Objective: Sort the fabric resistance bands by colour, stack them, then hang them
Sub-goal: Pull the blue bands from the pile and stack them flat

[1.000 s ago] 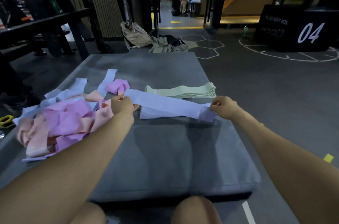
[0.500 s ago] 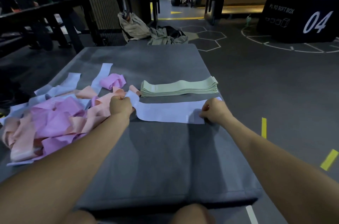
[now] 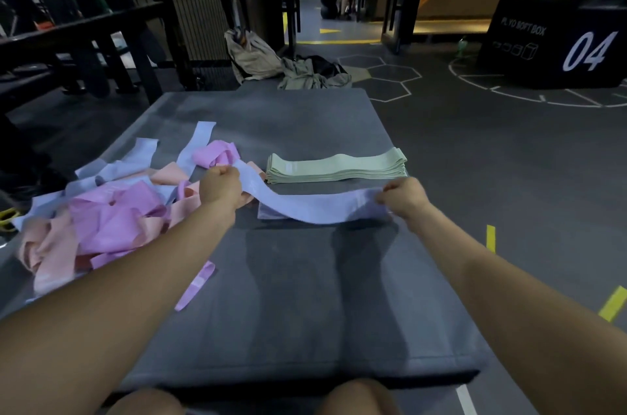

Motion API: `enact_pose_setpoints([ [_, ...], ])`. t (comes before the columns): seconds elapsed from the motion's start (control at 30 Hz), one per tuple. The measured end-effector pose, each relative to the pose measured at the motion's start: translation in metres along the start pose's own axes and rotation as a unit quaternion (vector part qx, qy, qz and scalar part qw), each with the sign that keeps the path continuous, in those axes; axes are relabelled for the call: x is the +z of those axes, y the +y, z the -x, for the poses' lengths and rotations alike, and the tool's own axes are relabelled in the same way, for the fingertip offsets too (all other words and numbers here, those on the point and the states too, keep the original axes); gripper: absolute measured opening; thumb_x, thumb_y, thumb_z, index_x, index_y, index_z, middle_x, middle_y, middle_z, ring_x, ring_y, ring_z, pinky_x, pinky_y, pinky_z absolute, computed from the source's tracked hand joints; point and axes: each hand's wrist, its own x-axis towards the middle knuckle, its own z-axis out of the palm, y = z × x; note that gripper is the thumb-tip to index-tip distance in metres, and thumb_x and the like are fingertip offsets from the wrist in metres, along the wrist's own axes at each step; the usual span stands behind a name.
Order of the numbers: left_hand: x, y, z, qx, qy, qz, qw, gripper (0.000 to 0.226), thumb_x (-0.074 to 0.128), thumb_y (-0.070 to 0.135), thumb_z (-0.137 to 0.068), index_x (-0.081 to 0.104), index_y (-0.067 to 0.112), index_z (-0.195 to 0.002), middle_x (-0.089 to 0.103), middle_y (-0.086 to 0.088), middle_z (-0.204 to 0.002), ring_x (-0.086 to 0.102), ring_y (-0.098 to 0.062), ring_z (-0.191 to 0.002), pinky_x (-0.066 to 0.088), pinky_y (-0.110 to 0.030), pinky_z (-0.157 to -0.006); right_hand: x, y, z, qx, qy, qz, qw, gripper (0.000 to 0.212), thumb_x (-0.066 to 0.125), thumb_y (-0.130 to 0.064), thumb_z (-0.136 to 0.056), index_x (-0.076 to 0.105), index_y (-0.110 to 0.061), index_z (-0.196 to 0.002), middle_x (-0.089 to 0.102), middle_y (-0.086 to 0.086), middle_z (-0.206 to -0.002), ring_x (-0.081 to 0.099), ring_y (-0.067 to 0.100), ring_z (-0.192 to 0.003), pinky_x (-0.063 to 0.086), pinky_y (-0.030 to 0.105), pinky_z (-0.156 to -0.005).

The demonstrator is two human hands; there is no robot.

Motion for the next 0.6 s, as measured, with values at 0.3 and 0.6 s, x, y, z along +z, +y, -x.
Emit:
enact_pose_setpoints([
  [0.3, 0.018, -0.014, -0.006, 0.032, 0.006, -0.121, 0.992, 0.014, 0.054, 0.013, -0.088, 0.056, 0.013, -0.074, 0.062, -0.015, -0.095, 0.062, -0.033, -0.084, 0.053, -0.048, -0.088, -0.029, 0.004, -0.02, -0.014, 0.118, 0.011, 0.993, 0.022, 0.047, -0.004, -0.088, 0.058, -0.001, -0.107, 0.061, 0.02, -0.111, 0.056, 0.034, -0.097, 0.036, 0.026, -0.072],
  [0.6, 0.025, -0.032, -0.01, 0.061, 0.021, -0.329, 0.942, 0.019, 0.06, 0.011, -0.078, 0.056, 0.012, -0.06, 0.062, -0.015, -0.078, 0.058, -0.03, -0.079, 0.044, -0.029, -0.071, -0.022, 0.024, -0.028, 0.001, 0.118, 0.071, 0.99, 0.021, 0.048, -0.006, -0.088, 0.057, -0.002, -0.106, 0.06, 0.023, -0.114, 0.056, 0.038, -0.103, 0.042, 0.032, -0.079],
])
